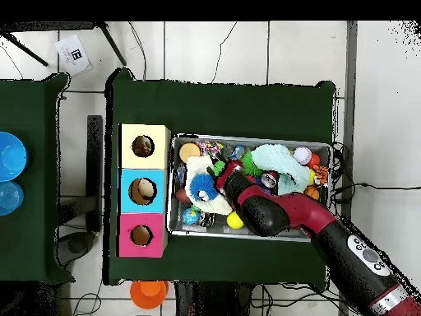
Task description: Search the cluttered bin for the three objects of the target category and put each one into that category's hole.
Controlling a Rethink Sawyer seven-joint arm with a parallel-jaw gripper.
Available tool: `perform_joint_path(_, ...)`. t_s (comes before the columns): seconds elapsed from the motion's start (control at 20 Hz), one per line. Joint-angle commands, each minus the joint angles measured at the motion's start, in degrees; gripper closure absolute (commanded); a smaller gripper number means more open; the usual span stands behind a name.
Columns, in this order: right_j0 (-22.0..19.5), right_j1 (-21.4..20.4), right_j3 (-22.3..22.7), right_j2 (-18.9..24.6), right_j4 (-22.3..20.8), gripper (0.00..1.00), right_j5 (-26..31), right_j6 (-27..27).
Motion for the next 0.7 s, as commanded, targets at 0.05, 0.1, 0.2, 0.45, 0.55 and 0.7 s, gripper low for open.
perform_joint_path(0.05,0.3,-1.5,-9.9,-4.0,-2.8,0.0,-1.5,7.2)
perform_joint_path(0.1,0.1,-1.2,-10.0,-3.7,-2.9,0.0,-1.5,6.9)
perform_joint_path(0.2,-0.1,-0.9,-10.2,-3.7,-3.9,0.0,-3.2,7.0)
perform_joint_path(0.45,0.2,1.7,-11.8,-4.3,-3.7,0.0,-0.2,5.1)
perform_joint_path(0.55,0.5,2.8,-12.4,-4.6,-3.5,0.0,0.8,4.6)
perform_joint_path(0.7,0.8,3.9,-12.8,-4.4,-3.3,0.0,1.1,4.5)
